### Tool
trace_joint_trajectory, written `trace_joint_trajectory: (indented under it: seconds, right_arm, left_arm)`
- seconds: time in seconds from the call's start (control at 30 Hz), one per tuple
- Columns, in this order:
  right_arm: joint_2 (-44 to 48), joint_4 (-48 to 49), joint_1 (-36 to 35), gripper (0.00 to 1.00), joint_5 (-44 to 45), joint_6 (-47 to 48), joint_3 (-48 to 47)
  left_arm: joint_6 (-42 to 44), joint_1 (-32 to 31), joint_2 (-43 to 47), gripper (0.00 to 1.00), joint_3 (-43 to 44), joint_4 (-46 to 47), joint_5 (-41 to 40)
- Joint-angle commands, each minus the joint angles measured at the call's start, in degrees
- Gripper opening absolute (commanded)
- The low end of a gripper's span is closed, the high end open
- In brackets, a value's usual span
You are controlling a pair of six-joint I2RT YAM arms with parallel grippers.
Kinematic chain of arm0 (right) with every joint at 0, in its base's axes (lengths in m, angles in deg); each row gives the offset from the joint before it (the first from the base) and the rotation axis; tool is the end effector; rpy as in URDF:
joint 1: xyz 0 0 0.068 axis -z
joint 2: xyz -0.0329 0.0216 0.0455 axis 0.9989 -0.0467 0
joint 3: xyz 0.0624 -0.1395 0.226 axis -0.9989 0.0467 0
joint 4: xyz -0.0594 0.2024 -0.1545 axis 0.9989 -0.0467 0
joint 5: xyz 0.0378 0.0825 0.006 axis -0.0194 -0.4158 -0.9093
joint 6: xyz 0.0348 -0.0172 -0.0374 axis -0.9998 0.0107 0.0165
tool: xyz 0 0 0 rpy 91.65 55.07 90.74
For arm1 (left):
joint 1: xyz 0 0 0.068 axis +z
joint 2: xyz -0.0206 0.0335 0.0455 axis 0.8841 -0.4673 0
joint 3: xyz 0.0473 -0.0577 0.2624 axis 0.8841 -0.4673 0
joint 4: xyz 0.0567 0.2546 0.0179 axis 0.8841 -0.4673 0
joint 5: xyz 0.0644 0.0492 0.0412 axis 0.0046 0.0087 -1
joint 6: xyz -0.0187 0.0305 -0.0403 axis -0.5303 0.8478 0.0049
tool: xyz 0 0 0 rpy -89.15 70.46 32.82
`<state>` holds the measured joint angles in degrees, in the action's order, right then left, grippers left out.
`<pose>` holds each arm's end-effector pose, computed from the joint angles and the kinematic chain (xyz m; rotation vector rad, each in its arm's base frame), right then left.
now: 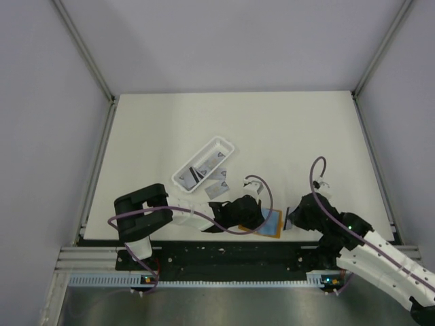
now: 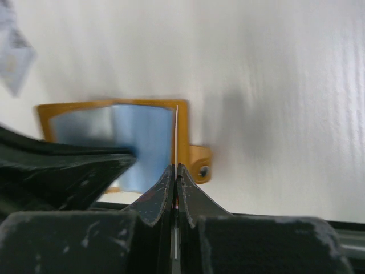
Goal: Put the credit cards into the card holder
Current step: Turn over the card slot in the card holder.
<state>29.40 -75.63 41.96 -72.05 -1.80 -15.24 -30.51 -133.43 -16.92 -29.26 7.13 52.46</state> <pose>0.0785 0.0657 0.1842 0.4589 2.4984 0.4217 0.1139 -0.3218 0.1358 0.3831 2.3993 -0.9415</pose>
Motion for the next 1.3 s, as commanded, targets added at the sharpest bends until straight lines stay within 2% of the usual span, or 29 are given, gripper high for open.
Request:
trace_joint_trajectory:
  seconds: [0.0, 0.13, 0.23, 1.27]
  right_arm:
    - [10.2, 8.1, -0.4, 0.0, -1.6, 3.9, -1.0]
    - [11.2, 14.9, -0.4, 0.0, -5.4, 3.8, 2.8]
    - [11.7, 17.2, -0.5, 0.0, -5.0, 2.6, 5.6]
    - [9.6, 17.0, -0.6, 0.0, -2.1, -0.4, 11.4]
  left_arm:
    - [0.6, 0.4, -1.0, 0.0, -2.8, -7.9, -2.0]
    - [0.4, 0.4, -1.1, 0.0, -3.0, -7.2, -1.5]
    - [0.6, 0.4, -1.2, 0.0, -3.0, -7.0, -1.5]
    - [0.9, 0.4, -0.5, 0.0, -3.0, -6.1, -0.9]
